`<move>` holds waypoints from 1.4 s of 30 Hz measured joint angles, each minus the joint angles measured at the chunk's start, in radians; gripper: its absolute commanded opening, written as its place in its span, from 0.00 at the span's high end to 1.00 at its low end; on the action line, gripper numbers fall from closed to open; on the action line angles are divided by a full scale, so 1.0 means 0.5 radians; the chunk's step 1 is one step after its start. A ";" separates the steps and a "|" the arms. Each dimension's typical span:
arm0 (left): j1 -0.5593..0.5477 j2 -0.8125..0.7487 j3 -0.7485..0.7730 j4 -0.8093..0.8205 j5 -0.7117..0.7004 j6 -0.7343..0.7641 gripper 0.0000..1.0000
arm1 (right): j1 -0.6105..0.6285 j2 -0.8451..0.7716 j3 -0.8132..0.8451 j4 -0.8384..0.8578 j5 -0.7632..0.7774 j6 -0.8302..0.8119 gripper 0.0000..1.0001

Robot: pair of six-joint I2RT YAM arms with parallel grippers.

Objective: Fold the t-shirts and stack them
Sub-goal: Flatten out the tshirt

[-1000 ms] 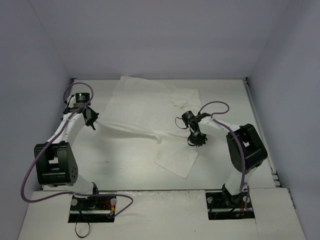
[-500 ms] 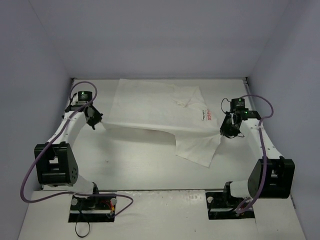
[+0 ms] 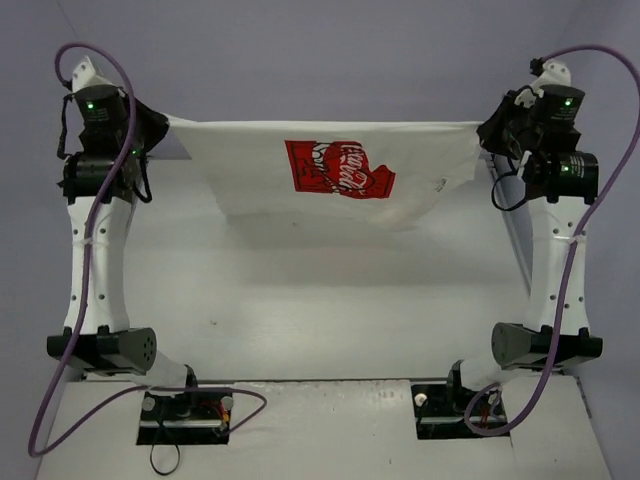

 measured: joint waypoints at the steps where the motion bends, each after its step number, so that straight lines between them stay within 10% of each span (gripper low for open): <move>1: 0.000 -0.005 0.093 -0.013 0.002 0.008 1.00 | -0.004 0.035 0.116 0.001 -0.023 -0.012 1.00; 22: 0.028 -0.057 0.927 -0.261 -0.021 0.190 1.00 | -0.027 0.191 0.988 -0.017 -0.269 -0.105 1.00; 42: 0.058 0.795 1.354 0.029 0.168 0.280 1.00 | -0.036 0.855 1.029 1.067 -0.506 0.013 1.00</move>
